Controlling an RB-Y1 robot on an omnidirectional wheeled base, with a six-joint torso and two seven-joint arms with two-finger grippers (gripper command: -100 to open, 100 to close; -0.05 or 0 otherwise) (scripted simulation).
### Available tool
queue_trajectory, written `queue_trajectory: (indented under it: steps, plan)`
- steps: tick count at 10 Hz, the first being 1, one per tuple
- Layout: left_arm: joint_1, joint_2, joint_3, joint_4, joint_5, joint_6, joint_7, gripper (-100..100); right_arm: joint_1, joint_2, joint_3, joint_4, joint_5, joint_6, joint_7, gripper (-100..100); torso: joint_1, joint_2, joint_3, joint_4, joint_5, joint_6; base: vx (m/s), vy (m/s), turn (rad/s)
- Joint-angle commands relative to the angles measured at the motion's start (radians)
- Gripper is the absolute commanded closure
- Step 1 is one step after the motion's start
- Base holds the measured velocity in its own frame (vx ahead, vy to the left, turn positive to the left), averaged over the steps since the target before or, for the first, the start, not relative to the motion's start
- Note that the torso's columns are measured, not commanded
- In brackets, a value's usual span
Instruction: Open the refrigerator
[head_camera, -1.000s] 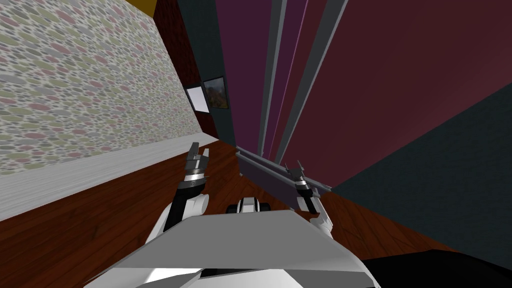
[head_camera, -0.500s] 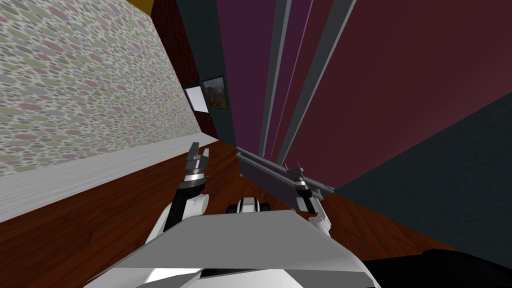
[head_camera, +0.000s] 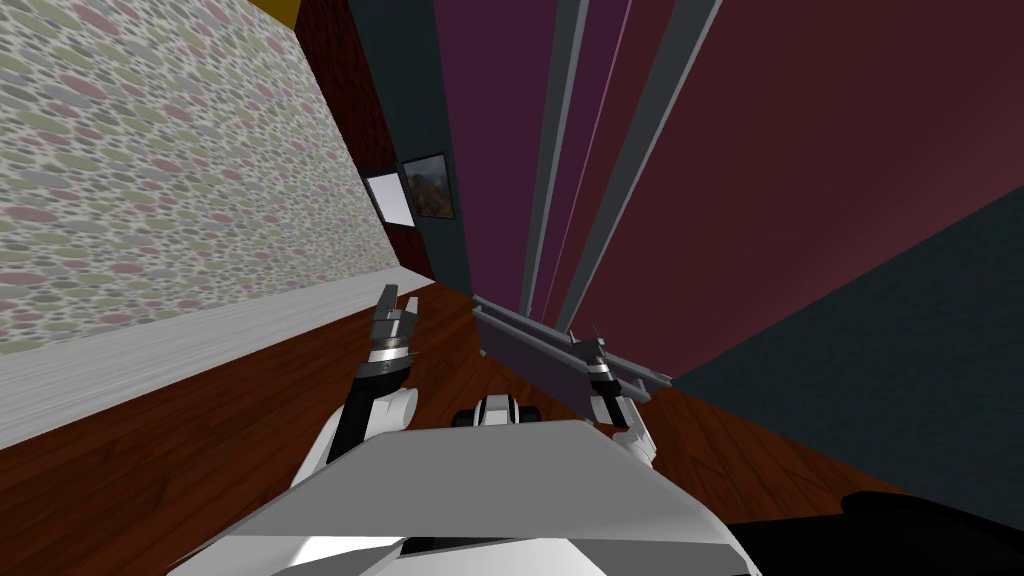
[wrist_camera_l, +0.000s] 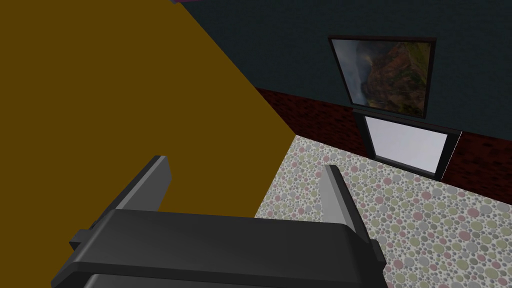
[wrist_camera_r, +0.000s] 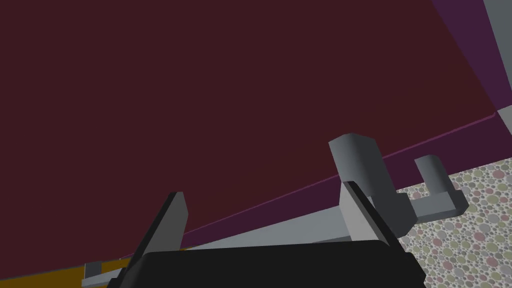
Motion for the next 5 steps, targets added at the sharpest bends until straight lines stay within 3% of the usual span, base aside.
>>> queue_trajectory:
  steps: [1, 2, 5]
  plan:
    - [0.000, 0.000, 0.000, 0.000, 0.000, 0.000, 0.000, 0, -0.019, 0.044, -0.020, 0.046, 0.024, -0.018, 0.078, -100, 0.001, -0.002, -0.001, -0.002, -0.001, -0.002, 0.041, 0.038, -0.045]
    - [0.000, 0.000, 0.000, 0.000, 0.000, 0.000, 0.000, 0, -0.019, 0.044, -0.020, 0.046, 0.024, -0.018, 0.089, -100, 0.002, -0.005, -0.003, -0.003, -0.002, -0.004, 0.025, 0.027, -0.030]
    - [0.000, 0.000, 0.000, 0.000, 0.000, 0.000, 0.000, 0, -0.039, 0.130, -0.043, 0.094, 0.046, -0.036, 0.169, -100, 0.004, -0.012, -0.006, -0.007, -0.004, -0.008, 0.035, 0.031, -0.025]
